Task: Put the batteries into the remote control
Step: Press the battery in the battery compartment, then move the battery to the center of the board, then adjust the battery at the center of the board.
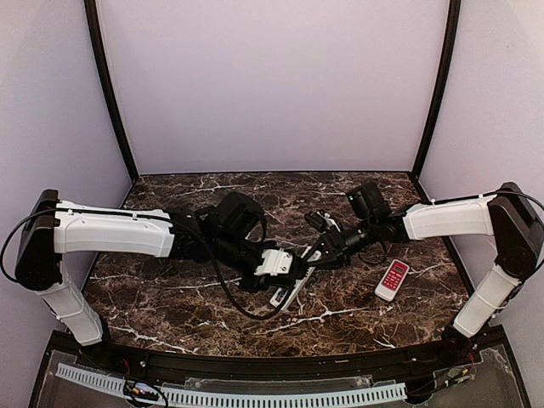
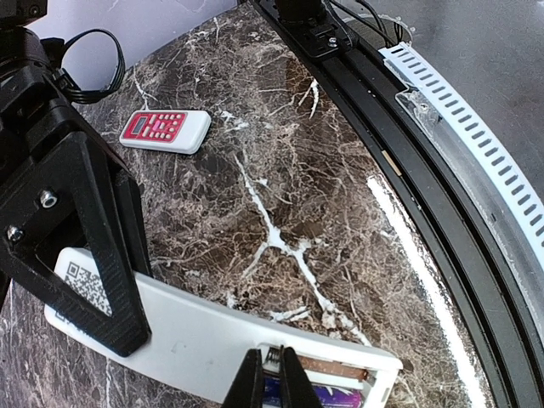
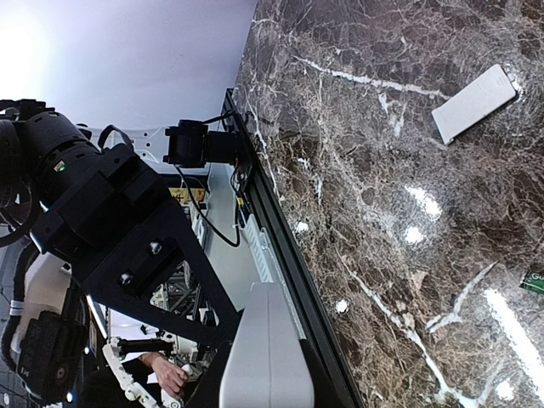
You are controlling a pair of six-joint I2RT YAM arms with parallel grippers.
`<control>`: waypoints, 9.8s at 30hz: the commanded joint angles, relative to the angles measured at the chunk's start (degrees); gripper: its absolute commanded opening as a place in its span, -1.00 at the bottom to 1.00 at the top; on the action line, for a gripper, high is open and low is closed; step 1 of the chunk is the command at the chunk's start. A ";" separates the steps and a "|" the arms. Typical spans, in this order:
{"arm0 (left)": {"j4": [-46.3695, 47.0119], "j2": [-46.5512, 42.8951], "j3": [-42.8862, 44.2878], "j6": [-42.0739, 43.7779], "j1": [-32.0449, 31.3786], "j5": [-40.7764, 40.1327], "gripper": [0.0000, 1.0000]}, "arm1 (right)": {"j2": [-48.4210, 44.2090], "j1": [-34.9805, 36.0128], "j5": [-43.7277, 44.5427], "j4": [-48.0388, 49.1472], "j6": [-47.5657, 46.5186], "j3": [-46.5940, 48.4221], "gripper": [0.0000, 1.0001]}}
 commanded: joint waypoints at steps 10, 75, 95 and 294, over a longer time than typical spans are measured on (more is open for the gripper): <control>-8.56 -1.11 -2.77 2.91 -0.21 -2.24 -0.87 | -4.87 -0.66 -4.62 5.82 1.81 1.30 -1.00; 13.84 -11.66 -4.37 -20.33 2.58 -22.88 0.42 | -5.44 -12.61 2.00 8.93 -1.55 -5.79 -1.00; -15.49 18.00 22.30 -33.63 3.75 -15.36 -0.12 | -18.26 -32.42 5.19 1.83 -10.17 -11.66 -1.00; -25.23 39.91 43.88 -39.65 6.38 -37.15 0.08 | -32.49 -42.76 14.29 -8.57 -18.73 -14.30 -1.00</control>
